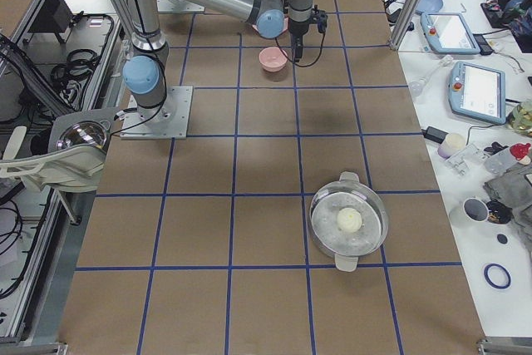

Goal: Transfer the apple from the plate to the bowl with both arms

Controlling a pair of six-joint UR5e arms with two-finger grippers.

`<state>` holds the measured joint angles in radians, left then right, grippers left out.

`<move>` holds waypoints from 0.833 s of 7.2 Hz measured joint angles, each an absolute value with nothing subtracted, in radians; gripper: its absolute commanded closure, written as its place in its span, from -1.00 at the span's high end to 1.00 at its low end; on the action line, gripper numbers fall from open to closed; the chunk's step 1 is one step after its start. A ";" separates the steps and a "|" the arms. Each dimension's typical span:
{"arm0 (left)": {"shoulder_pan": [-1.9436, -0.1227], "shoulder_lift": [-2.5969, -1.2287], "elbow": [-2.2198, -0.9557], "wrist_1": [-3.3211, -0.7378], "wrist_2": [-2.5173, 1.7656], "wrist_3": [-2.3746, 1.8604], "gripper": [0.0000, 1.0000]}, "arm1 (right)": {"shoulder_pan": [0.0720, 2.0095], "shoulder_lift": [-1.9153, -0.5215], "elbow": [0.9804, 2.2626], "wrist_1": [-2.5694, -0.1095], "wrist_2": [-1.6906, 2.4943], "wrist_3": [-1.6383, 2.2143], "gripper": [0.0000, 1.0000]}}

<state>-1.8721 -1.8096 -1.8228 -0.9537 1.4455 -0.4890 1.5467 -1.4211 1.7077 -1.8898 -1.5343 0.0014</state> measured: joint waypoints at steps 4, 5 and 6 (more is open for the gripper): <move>-2.047 -1.914 -1.764 -0.880 1.376 -0.776 -1.00 | 1.512 -1.510 1.483 -1.599 -1.564 0.010 1.00; -2.081 -1.963 -1.721 -0.861 1.376 -0.827 -1.00 | 1.519 -1.509 1.476 -1.591 -1.562 0.019 1.00; -2.107 -2.006 -1.689 -0.852 1.381 -0.858 -1.00 | 1.536 -1.508 1.475 -1.595 -1.560 0.053 1.00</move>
